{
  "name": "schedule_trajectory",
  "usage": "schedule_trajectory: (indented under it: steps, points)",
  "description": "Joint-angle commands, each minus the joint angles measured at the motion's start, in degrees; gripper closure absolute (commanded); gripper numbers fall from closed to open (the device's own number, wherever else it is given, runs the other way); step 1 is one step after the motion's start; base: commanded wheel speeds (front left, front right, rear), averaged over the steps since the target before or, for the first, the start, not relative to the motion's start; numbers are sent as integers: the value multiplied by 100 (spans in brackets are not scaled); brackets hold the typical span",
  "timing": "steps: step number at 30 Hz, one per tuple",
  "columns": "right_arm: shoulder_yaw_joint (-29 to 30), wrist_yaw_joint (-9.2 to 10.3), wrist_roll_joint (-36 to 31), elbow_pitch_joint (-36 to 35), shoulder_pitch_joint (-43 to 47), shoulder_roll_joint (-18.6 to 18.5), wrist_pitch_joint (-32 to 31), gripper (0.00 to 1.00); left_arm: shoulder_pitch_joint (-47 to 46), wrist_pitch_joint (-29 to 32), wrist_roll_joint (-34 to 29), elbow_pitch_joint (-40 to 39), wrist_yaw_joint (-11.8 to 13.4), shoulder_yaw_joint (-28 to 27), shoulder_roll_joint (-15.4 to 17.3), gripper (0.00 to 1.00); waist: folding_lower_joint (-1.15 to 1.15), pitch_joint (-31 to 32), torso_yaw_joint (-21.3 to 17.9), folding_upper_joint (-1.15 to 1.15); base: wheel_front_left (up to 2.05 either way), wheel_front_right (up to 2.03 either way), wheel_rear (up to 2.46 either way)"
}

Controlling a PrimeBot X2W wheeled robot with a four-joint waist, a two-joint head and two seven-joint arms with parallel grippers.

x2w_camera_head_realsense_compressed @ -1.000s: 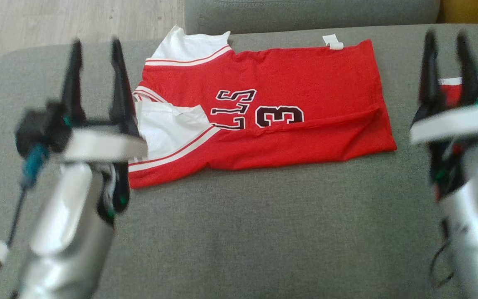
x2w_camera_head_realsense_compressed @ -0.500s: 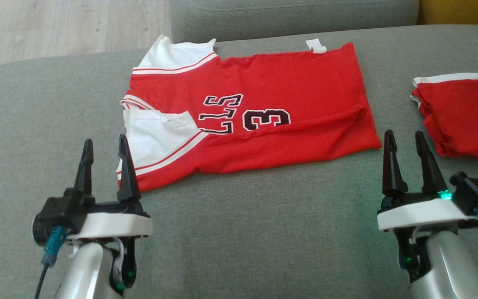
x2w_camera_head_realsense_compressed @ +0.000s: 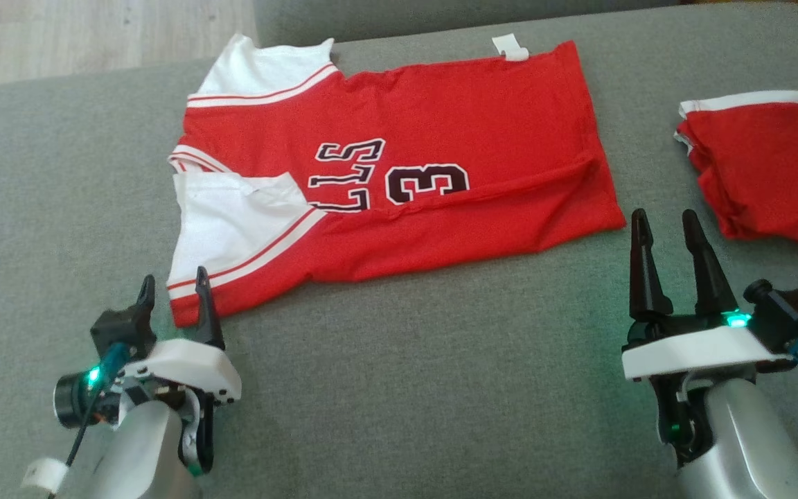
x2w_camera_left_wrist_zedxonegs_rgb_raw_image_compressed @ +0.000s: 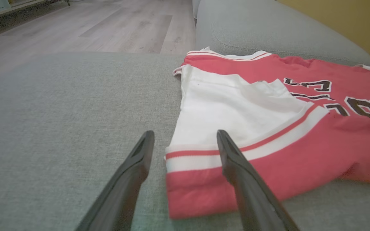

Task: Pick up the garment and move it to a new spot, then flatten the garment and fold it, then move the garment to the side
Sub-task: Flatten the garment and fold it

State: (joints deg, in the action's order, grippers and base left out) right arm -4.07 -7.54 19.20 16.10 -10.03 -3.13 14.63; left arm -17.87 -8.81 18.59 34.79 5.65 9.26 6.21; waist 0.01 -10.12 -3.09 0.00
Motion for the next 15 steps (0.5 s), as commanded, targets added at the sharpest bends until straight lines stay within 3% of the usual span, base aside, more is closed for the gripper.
schedule_trajectory:
  steps: [1, 10, 15]
  points:
    - [-140, 5, 55, -221, -225, 24, 37, 0, -283, 47, -9, -20, 32, -171, 135, 0, -1, -69, -48, 0, 0, 0, 0]
    - [-160, 5, 132, -251, -295, 24, 37, 0, -564, 541, -79, 746, 257, -85, 231, 0, -1, -209, -143, 0, 0, 0, 0]
    - [-186, 5, 181, -239, -320, 24, 37, 0, -614, 899, -77, 1007, 246, 19, 239, 0, -1, -213, -146, 0, 0, 0, 0]
